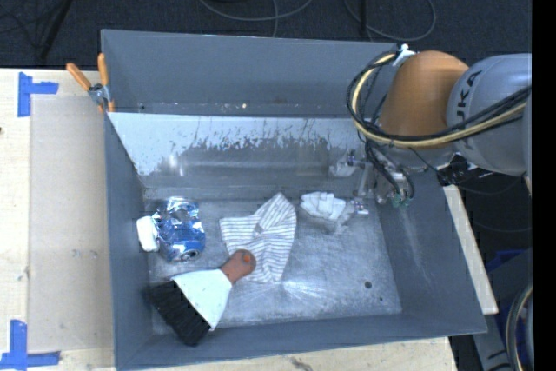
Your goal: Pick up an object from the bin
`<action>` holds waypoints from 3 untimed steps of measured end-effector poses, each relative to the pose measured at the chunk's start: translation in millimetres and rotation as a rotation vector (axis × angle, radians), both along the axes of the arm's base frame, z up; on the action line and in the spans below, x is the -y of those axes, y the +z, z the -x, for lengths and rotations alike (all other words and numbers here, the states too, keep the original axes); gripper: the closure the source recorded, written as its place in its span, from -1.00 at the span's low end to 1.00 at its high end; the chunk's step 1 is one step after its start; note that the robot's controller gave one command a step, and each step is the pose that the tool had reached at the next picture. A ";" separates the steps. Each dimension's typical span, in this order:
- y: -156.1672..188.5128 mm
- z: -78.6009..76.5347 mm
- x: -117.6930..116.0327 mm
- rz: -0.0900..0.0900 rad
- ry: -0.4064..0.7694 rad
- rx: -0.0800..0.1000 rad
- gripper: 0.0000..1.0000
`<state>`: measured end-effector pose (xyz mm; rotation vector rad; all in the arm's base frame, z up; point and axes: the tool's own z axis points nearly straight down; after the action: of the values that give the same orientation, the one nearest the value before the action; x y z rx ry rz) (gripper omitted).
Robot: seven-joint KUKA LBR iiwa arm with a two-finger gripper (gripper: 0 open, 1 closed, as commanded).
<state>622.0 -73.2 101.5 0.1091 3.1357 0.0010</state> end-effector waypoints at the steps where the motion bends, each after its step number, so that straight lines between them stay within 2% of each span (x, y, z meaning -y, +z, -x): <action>1: -23.1 -0.3 1.8 0.000 0.014 -0.005 -1.00; 2: -24.6 -1.4 1.0 -0.001 -0.034 -0.013 1.00; 3: -24.5 -1.7 0.8 0.000 -0.033 -0.011 1.00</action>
Offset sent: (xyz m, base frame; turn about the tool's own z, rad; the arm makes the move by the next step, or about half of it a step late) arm -0.0001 -0.0004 -0.0315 0.0363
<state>623.7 -74.1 77.0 0.1617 3.1446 0.0007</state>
